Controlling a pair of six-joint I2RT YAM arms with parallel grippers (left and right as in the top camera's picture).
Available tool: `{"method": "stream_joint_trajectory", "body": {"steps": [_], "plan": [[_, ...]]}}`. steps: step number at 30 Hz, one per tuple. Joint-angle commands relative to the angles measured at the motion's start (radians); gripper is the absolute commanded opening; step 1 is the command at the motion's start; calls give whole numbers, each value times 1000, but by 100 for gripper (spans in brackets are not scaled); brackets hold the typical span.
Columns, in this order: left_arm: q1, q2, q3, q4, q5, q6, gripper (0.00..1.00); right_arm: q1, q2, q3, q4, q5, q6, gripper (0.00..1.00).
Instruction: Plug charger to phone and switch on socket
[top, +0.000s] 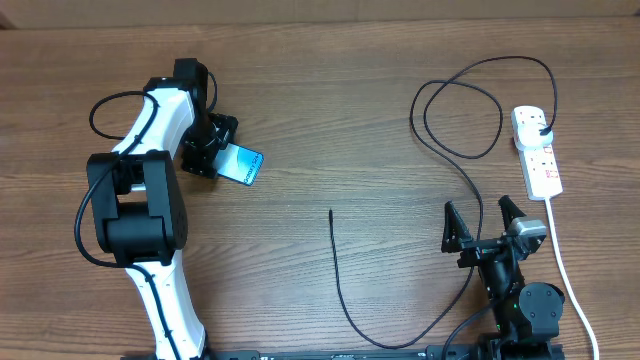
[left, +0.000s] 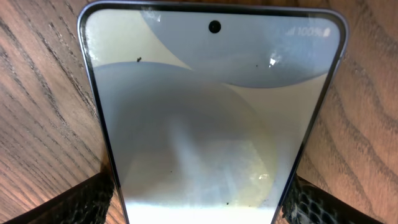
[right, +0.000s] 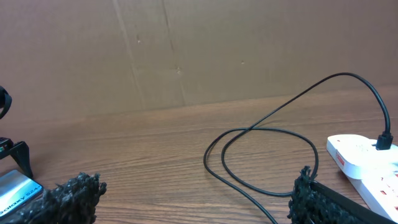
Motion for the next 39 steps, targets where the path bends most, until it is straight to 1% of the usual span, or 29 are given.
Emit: {"method": "stream_joint_trajectory", "body": {"steps": [1, 13, 19, 39], "plan": [[2, 59, -13, 15, 12, -6, 89, 6, -11, -11, 3, 13, 0, 100], [-1, 59, -13, 16, 30, -6, 88, 6, -11, -11, 3, 13, 0, 100], [-1, 59, -13, 16, 30, -6, 84, 6, -11, -11, 3, 13, 0, 100], [-1, 60, -13, 15, 30, -6, 82, 6, -11, -11, 3, 13, 0, 100]]}}
